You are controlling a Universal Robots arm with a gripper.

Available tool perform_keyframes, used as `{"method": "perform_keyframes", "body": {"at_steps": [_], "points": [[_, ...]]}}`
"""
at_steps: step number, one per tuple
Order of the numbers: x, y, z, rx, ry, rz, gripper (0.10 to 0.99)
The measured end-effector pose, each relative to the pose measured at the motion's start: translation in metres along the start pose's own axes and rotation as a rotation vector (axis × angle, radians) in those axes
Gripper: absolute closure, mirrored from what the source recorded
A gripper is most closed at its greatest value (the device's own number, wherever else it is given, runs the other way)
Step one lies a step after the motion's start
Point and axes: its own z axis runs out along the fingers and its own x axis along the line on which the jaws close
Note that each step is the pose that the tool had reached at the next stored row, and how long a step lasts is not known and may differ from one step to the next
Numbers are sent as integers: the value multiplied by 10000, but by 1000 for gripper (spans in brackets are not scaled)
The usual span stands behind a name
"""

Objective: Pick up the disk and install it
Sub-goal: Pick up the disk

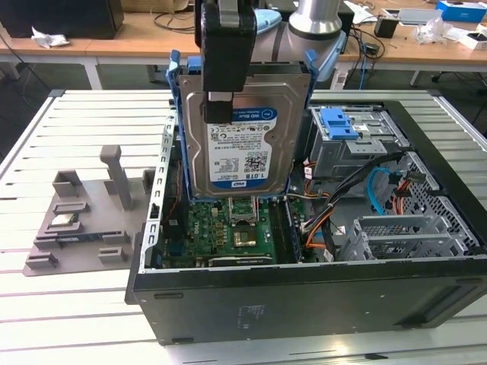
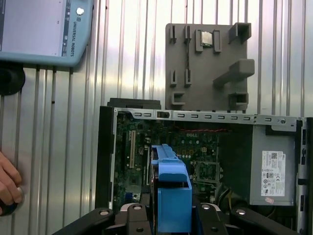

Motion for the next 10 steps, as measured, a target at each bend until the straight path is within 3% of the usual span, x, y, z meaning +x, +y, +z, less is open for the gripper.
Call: {"method": "perform_keyframes", "body": {"at_steps": [10], "points": [[5, -130, 7, 0, 2, 0, 718]]}}
